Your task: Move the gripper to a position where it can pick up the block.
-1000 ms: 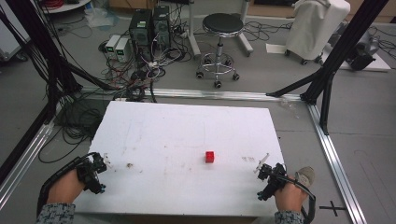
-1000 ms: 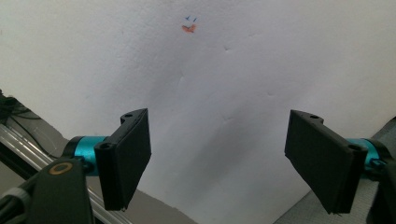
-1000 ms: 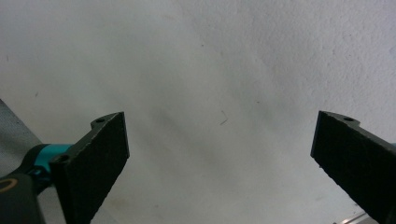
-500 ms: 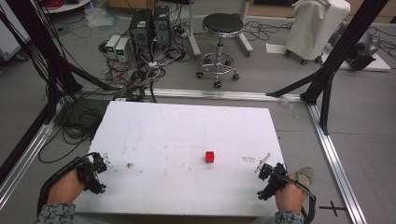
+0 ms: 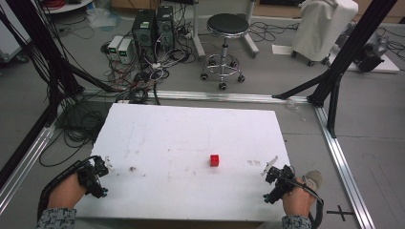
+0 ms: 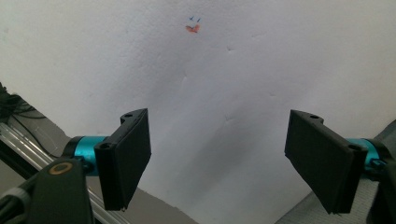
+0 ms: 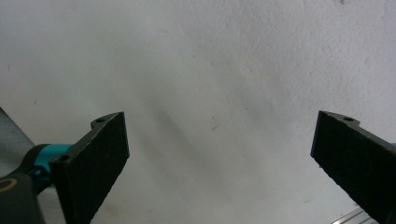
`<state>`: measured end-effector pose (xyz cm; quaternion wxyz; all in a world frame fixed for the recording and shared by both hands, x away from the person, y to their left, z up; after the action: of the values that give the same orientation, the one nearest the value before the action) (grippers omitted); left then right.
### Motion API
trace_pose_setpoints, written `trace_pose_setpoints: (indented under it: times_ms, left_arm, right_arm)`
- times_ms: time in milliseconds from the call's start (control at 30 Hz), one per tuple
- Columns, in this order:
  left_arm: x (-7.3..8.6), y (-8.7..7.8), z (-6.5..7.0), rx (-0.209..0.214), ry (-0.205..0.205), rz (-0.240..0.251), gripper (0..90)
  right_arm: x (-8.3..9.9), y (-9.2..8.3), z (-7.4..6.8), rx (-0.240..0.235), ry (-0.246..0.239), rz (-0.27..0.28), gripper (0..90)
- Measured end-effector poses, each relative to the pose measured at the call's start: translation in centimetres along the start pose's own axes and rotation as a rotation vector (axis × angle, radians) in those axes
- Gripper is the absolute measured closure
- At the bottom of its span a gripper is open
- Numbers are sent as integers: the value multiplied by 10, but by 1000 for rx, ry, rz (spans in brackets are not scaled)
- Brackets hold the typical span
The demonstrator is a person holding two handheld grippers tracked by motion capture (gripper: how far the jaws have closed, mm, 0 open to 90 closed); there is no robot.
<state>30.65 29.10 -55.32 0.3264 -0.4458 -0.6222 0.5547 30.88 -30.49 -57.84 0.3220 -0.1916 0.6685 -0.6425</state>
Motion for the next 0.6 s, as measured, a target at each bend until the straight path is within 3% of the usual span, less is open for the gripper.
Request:
trace_pose_setpoints:
  times_ms: [167,233,400,600]
  left_arm:
    - [-3,0,1,5,-6,15,229]
    - [-3,0,1,2,2,16,229]
    - [-3,-1,1,7,-2,19,229]
    - [-3,0,1,10,0,20,229]
  right_arm:
    - [-1,0,2,-2,-21,19,34]
    - [-5,1,4,0,-51,32,34]
    - [-17,-1,11,-35,-94,67,34]
    - [-31,-9,21,-70,-98,118,34]
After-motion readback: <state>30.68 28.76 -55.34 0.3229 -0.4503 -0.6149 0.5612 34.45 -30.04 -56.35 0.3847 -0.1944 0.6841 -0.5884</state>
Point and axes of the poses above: each handheld gripper's, and its own axes: y roughly forward along the jaws, x roughly out of its underside, z roughly to its right, the point moved 7 cm from there along y, roughly forward along the jaws, and after that the axes turned 12 degrees about y, right-handed, at the moved point
